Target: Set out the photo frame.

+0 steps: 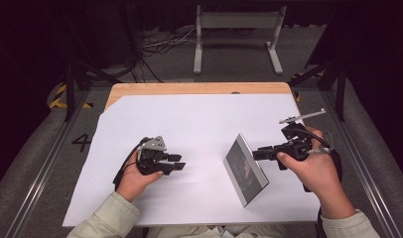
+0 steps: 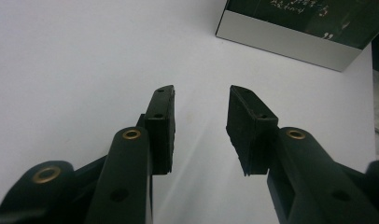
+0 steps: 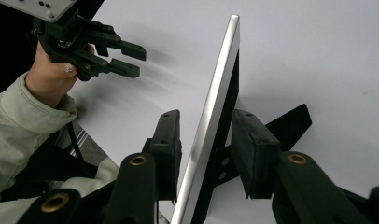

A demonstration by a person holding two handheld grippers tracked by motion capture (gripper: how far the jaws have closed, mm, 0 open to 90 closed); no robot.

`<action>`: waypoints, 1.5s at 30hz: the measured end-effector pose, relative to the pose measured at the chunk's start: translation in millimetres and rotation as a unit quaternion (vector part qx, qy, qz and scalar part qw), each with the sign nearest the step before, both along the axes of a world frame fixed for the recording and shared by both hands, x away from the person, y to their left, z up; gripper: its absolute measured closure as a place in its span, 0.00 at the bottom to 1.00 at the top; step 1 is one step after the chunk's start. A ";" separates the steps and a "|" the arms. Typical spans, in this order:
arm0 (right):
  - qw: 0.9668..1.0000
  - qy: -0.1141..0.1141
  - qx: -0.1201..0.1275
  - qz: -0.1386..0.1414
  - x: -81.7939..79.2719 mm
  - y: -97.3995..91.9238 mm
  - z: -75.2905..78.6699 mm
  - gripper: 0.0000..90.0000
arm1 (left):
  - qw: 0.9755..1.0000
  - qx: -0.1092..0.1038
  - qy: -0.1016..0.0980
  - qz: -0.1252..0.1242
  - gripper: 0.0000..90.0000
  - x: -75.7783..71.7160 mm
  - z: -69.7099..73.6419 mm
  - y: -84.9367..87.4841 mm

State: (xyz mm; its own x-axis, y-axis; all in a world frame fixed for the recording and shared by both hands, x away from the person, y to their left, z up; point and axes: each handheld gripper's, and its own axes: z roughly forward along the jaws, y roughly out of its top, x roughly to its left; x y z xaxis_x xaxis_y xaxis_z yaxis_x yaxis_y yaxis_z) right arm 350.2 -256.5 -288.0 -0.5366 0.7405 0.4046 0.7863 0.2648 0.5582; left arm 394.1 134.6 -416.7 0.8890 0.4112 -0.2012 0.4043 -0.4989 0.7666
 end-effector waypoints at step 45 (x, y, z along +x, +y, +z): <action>0.994 0.018 -0.101 -0.027 -0.2 25.8 -9.1 0.93 | 1.000 0.002 0.001 -0.010 0.70 -1.8 -0.6 -2.1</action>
State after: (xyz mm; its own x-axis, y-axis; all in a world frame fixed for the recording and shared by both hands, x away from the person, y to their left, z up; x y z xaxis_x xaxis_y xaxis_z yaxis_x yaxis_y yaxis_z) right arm 350.0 -230.8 -297.1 -0.4809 0.8366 0.2623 0.8214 0.3253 0.4684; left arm 392.3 132.5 -417.3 0.8964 0.3944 -0.2025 0.3966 -0.5091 0.7639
